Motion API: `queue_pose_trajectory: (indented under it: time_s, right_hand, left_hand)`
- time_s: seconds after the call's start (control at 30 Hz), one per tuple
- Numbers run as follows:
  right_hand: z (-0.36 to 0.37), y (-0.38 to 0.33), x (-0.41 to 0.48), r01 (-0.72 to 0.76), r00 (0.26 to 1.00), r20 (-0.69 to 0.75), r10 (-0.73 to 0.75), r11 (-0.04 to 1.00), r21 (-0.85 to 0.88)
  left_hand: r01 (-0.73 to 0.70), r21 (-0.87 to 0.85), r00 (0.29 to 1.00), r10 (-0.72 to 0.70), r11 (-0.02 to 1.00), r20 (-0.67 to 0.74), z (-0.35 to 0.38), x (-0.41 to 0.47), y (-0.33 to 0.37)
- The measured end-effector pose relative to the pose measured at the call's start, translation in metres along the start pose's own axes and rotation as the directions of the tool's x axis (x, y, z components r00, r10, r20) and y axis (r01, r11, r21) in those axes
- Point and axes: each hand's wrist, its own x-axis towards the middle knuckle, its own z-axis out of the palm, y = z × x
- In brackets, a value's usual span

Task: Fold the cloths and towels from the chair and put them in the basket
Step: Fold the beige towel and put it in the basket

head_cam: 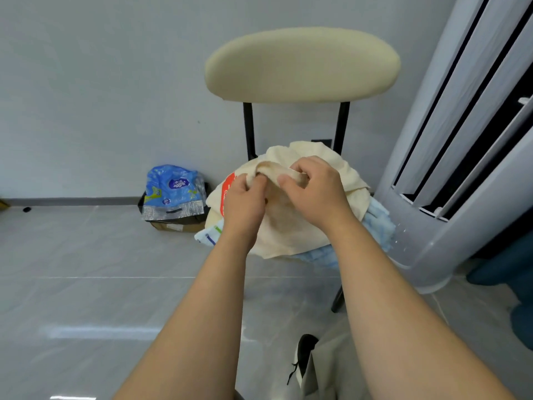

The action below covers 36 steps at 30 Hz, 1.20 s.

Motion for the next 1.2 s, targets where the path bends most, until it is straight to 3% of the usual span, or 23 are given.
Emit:
queue_pose_trajectory:
  time_s: [0.13, 0.27, 0.4, 0.5, 0.57, 0.63, 0.73, 0.8, 0.87, 0.97, 1.2]
  right_hand:
    - [0.007, 0.011, -0.005, -0.126, 0.965, 0.214, 0.149, 0.985, -0.119]
    - [0.019, 0.023, -0.006, -0.312, 0.919, 0.189, 0.347, 0.931, -0.192]
    - [0.023, 0.028, -0.003, -0.522, 0.826, 0.136, 0.547, 0.833, -0.184]
    - [0.023, 0.025, -0.002, -0.53, 0.841, 0.067, 0.538, 0.842, -0.102]
    - [0.022, 0.018, -0.001, -0.506, 0.862, 0.033, 0.505, 0.862, 0.028]
    - [0.022, 0.009, -0.002, -0.463, 0.885, -0.003, 0.466, 0.879, 0.115]
    - [0.021, -0.004, -0.006, -0.35, 0.934, 0.012, 0.357, 0.91, 0.221]
    - [0.019, -0.011, -0.012, -0.263, 0.965, 0.076, 0.251, 0.925, 0.275]
    - [0.019, -0.016, -0.016, -0.209, 0.974, 0.147, 0.172, 0.934, 0.29]
    - [0.02, -0.014, -0.015, -0.118, 0.983, 0.159, 0.092, 0.978, 0.169]
    - [0.025, -0.019, -0.012, -0.171, 0.983, 0.116, 0.144, 0.946, 0.276]
  left_hand:
    - [0.043, -0.376, 0.999, -0.037, 0.926, 0.024, -0.016, -0.004, 0.018]
    - [0.129, -0.607, 0.992, -0.099, 0.784, 0.084, -0.033, -0.007, 0.03]
    - [0.169, -0.649, 0.984, -0.159, 0.742, 0.075, -0.048, -0.005, 0.033]
    - [0.173, -0.522, 0.983, -0.177, 0.835, 0.043, -0.059, 0.0, 0.029]
    - [0.141, -0.273, 0.989, -0.122, 0.951, 0.084, -0.061, -0.004, 0.03]
    - [0.085, -0.06, 0.986, -0.075, 0.995, 0.146, -0.061, -0.01, 0.027]
    - [-0.094, 0.285, 0.963, 0.014, 0.954, 0.27, -0.061, -0.013, 0.019]
    - [-0.166, 0.406, 0.933, 0.01, 0.898, 0.361, -0.059, -0.012, 0.012]
    - [-0.223, 0.462, 0.909, 0.012, 0.858, 0.416, -0.059, -0.015, 0.008]
    - [-0.218, 0.479, 0.915, 0.007, 0.85, 0.404, -0.058, -0.02, 0.009]
    - [-0.075, 0.276, 0.956, -0.01, 0.958, 0.293, -0.075, -0.027, 0.027]
